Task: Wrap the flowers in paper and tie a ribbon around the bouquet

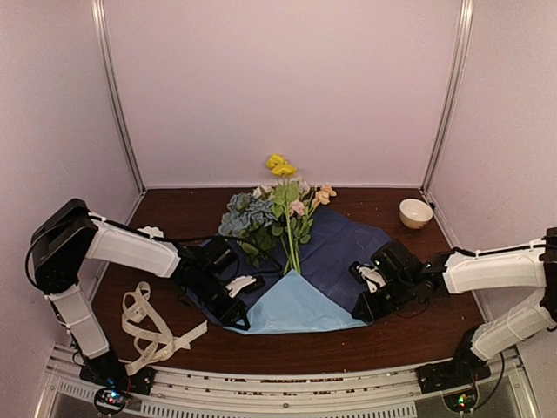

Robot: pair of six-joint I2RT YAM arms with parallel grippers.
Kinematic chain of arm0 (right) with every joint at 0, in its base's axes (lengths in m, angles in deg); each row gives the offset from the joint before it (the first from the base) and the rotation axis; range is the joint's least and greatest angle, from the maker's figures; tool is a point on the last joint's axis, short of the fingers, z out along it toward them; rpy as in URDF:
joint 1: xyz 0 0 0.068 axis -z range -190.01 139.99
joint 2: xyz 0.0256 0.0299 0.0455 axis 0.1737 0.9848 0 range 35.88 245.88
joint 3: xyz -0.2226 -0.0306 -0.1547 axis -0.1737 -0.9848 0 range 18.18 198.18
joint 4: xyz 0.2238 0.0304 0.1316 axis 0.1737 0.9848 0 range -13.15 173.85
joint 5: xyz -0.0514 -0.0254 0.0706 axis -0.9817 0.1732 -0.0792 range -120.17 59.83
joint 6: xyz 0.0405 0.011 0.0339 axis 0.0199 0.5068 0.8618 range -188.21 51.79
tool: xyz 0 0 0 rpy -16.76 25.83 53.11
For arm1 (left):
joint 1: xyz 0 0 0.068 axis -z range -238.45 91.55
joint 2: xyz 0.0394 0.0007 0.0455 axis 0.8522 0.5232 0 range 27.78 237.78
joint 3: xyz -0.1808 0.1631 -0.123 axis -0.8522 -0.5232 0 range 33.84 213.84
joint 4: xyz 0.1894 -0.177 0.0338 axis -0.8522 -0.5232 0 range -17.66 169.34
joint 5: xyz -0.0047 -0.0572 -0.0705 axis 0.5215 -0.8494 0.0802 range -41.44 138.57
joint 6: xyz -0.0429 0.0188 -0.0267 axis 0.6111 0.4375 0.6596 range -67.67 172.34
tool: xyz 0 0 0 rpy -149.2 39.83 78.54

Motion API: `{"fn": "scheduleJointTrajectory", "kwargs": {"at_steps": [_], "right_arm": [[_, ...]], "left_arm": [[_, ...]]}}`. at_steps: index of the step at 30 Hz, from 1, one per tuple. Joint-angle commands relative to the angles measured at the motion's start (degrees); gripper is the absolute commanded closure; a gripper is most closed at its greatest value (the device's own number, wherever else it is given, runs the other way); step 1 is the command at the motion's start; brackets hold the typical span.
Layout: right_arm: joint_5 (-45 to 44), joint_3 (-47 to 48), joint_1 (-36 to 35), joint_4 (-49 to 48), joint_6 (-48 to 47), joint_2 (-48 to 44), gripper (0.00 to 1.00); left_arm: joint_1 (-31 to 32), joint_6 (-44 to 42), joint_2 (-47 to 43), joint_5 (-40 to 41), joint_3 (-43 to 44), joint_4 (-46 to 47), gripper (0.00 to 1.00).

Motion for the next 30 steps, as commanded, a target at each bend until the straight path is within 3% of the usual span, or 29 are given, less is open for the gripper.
{"fn": "scheduleJointTrajectory", "kwargs": {"at_steps": [1, 5, 9, 17, 20, 22, 27, 30], "right_arm": [[4.43, 10.49, -2.87, 0.38, -3.16, -1.6, 0.92], [16.38, 13.76, -6.22, -16.33, 5.15, 6.11, 0.95], [17.38, 22.21, -8.55, -15.06, 5.44, 18.46, 0.97], [15.67, 31.71, -8.75, -11.17, 6.13, 33.55, 1.0], [14.58, 33.14, -8.59, -8.93, 6.22, 37.24, 1.0], [13.79, 32.49, -8.48, -8.78, 7.12, 38.37, 1.0], [12.99, 30.89, -8.53, -9.8, 8.11, 38.71, 1.0], [12.15, 31.23, -8.54, -9.22, 7.71, 38.38, 1.0]], "left_arm": [[0.17, 0.04, 3.71, 2.51, -3.52, -8.11, 1.0], [0.15, 0.34, 3.62, 2.47, -3.87, -7.41, 1.0], [0.15, 0.57, 3.57, 2.61, -4.09, -6.99, 1.0], [0.16, 0.59, 2.83, 3.31, -4.34, -6.63, 1.0], [0.15, 0.95, -0.19, 4.85, -4.0, -6.72, 0.69], [0.15, 1.63, -3.95, 6.85, -3.73, -6.87, 0.56], [-1.26, 4.63, -14.91, 11.42, -3.63, -5.55, 0.37], [-6.3, 7.24, -19.21, 15.25, -5.46, -4.98, 0.3]]}}
